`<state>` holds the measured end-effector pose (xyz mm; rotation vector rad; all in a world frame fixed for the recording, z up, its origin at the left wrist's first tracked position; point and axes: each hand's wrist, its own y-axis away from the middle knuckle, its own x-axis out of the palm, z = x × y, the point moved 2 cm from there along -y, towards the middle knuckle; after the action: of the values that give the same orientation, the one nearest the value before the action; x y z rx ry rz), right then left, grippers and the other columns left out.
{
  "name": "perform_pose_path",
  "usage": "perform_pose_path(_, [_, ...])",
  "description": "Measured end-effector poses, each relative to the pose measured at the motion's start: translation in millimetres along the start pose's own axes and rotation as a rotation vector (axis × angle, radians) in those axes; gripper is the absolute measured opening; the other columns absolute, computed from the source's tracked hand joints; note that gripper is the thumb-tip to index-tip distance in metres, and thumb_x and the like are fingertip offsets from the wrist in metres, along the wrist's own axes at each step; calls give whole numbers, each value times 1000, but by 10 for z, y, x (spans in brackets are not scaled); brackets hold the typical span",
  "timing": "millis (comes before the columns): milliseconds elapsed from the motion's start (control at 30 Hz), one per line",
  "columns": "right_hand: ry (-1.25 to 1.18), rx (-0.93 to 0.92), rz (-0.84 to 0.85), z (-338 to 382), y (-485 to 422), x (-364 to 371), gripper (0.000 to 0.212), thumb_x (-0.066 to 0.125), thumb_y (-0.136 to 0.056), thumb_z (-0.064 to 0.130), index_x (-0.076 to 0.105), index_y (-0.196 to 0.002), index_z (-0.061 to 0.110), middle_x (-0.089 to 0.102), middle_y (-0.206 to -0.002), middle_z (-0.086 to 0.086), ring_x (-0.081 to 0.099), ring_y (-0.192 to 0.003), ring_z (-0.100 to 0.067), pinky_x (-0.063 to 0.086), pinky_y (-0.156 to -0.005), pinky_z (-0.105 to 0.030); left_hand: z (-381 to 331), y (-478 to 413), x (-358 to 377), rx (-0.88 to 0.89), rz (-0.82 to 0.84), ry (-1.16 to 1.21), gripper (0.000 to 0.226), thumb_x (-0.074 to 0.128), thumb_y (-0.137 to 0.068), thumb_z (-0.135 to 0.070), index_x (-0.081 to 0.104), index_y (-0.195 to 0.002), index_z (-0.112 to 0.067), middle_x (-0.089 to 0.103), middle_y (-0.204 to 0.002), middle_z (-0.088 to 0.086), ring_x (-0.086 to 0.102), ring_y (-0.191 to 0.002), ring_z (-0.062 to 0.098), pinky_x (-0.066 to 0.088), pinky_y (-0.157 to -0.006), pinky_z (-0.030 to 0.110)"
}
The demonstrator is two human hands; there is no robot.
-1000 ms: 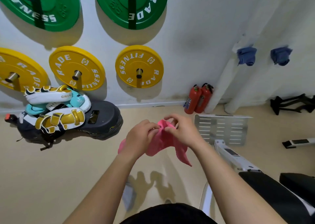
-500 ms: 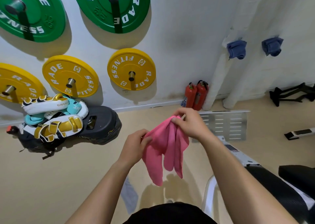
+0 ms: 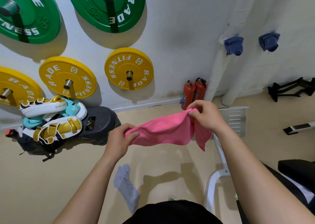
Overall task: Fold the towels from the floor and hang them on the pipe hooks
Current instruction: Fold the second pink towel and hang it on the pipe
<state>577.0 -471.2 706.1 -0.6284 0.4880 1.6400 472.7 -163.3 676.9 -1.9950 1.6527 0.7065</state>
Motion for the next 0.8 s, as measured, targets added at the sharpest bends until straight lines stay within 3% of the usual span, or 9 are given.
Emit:
perform_pose_path(67, [-49, -16, 32, 56, 22, 96, 19, 74, -83, 13, 74, -93, 29, 74, -89, 4, 66, -79, -18, 52, -79, -32, -169, -30, 85, 10, 6, 42, 8, 76, -84, -20, 72, -90, -25, 71, -81, -11, 63, -79, 1, 47, -67, 18])
perform_pose_path(200, [-217, -29, 155, 205, 91, 331, 29, 77, -81, 9, 74, -103, 28, 73, -85, 5, 60, -71, -14, 54, -77, -33, -444, -58, 337, -5, 50, 129, 24, 71, -85, -18, 67, -105, -31, 55, -57, -14, 53, -60, 4, 40, -53, 11])
perform_pose_path(300, [-380, -30, 248, 322, 175, 495, 31, 78, -80, 4, 72, -106, 21, 72, -82, 4, 58, -69, -9, 51, -69, -21, -535, -84, 509, 70, 130, 83, 34, 71, -86, -22, 66, -117, -33, 60, -68, -13, 56, -68, -2, 41, -67, 12])
perform_pose_path(433, [-442, -41, 227, 358, 211, 569, 26, 82, -75, 5, 68, -93, 19, 68, -75, 6, 52, -63, -8, 46, -64, -20, -553, -98, 573, 97, 135, 75, 11, 71, -88, -20, 74, -96, -27, 71, -82, -16, 61, -79, -8, 41, -71, 10])
perform_pose_path(500, [-324, -49, 220, 289, 190, 553, 27, 85, -72, 11, 66, -85, 24, 61, -68, 12, 46, -57, -2, 41, -59, -18, -509, -133, 534, 90, 121, 55, 7, 71, -88, -21, 74, -92, -25, 72, -85, -15, 62, -82, -7, 41, -71, 8])
perform_pose_path(600, [-171, -62, 338, 175, 194, 531, 15, 83, -77, 18, 69, -81, 24, 54, -62, 12, 45, -54, 2, 35, -57, -18, -446, -204, 465, 95, 175, -12, 8, 71, -88, -21, 75, -92, -27, 72, -83, -17, 62, -81, -8, 41, -68, 7])
perform_pose_path(800, [-208, 5, 405, -57, 216, 446, 4, 74, -86, 18, 73, -82, 18, 69, -76, 4, 58, -68, -3, 48, -66, -24, -366, -314, 389, 70, 207, -97, 12, 68, -90, -17, 73, -87, -27, 71, -80, -16, 61, -81, -7, 39, -65, 9])
